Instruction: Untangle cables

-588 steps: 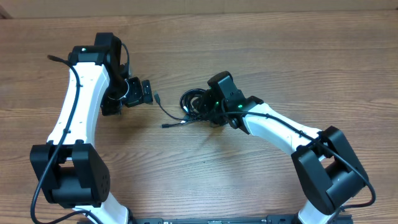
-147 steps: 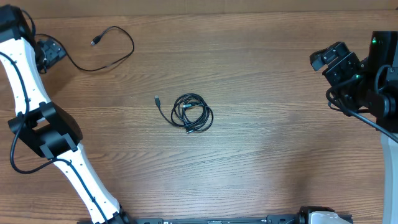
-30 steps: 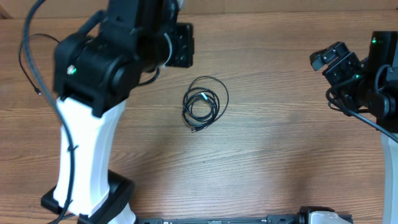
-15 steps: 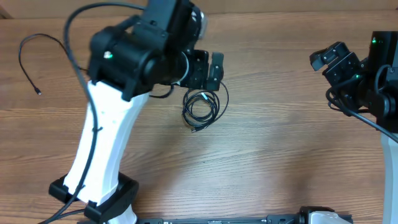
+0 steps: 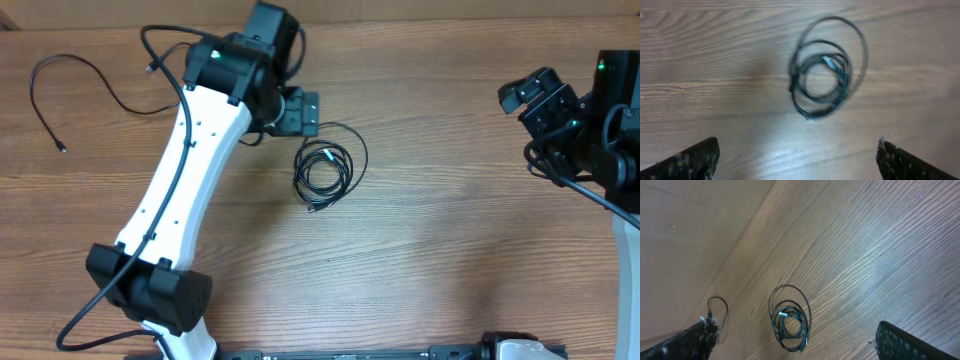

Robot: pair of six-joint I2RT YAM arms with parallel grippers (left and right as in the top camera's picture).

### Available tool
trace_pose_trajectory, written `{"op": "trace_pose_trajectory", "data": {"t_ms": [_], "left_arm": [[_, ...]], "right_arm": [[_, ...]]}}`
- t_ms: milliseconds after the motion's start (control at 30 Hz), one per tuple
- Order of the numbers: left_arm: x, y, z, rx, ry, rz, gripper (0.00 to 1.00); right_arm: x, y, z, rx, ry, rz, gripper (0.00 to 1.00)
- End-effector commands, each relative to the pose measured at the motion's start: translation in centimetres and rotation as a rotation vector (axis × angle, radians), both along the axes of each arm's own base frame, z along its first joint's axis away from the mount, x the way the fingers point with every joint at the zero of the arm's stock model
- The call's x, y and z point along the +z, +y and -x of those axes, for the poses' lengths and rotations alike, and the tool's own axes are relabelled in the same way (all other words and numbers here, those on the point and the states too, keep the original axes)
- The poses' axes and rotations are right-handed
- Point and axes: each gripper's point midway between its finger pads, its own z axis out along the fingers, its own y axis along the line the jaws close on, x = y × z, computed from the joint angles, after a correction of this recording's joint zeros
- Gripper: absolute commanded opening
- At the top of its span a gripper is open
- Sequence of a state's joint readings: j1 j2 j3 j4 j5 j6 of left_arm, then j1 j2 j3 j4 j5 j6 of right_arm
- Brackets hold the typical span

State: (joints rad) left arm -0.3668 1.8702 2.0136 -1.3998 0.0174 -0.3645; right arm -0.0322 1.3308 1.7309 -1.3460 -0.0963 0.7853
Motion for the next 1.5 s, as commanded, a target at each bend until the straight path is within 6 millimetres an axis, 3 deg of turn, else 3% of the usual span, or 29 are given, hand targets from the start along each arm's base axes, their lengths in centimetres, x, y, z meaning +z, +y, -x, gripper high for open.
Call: {"op": "trace_pose_trajectory", "data": {"t_ms": [0, 133, 267, 367, 500, 700, 800, 1000, 1033, 1100, 1267, 1467], "left_arm": [[-2.6, 1.1, -1.3, 0.032, 0.006, -0.008, 1.0], [-4.6, 1.4, -2.7, 0.046, -0.027, -0.013, 1.0], [-6.6, 0.3, -3.4, 0.03, -0.043, 0.028, 0.95], [-8.9, -1.1, -3.0, -0.001, -0.031, 0.053, 0.93], [-12.0, -1.5, -2.2, -0.013, -0.002, 0.043, 0.87], [-16.4, -2.9, 0.4, -0.058, 0.101, 0.076, 0.84], [-18.0, -3.2, 1.0, -0.085, 0.122, 0.06, 0.79], [-21.1, -3.7, 1.2, -0.101, 0.163, 0.042, 0.79], [-21.8, -3.7, 1.0, -0.1, 0.167, 0.038, 0.67], [-22.0, -3.8, 0.7, -0.099, 0.156, 0.04, 0.52], [-20.8, -4.1, -0.6, -0.097, 0.12, 0.046, 0.48], [-17.6, -3.9, -2.0, -0.087, 0.097, 0.011, 0.47]], "right_arm": [[0.3, -0.3, 0.0, -0.005, -0.012, 0.011, 1.0], [0.3, -0.3, 0.0, -0.005, -0.012, 0.011, 1.0], [0.3, -0.3, 0.0, -0.005, -0.012, 0.011, 1.0], [0.3, -0.3, 0.0, -0.005, -0.012, 0.011, 1.0], [0.3, -0.3, 0.0, -0.005, -0.013, 0.011, 1.0], [0.3, -0.3, 0.0, -0.005, -0.012, 0.011, 1.0], [0.3, -0.3, 0.0, -0.005, -0.012, 0.011, 1.0], [0.3, -0.3, 0.0, -0.005, -0.012, 0.011, 1.0], [0.3, -0.3, 0.0, -0.005, -0.012, 0.011, 1.0], [0.3, -0.3, 0.0, -0.005, -0.012, 0.011, 1.0], [0.3, -0.3, 0.0, -0.005, -0.012, 0.011, 1.0], [0.3, -0.3, 0.0, -0.005, -0.012, 0.011, 1.0]]}}
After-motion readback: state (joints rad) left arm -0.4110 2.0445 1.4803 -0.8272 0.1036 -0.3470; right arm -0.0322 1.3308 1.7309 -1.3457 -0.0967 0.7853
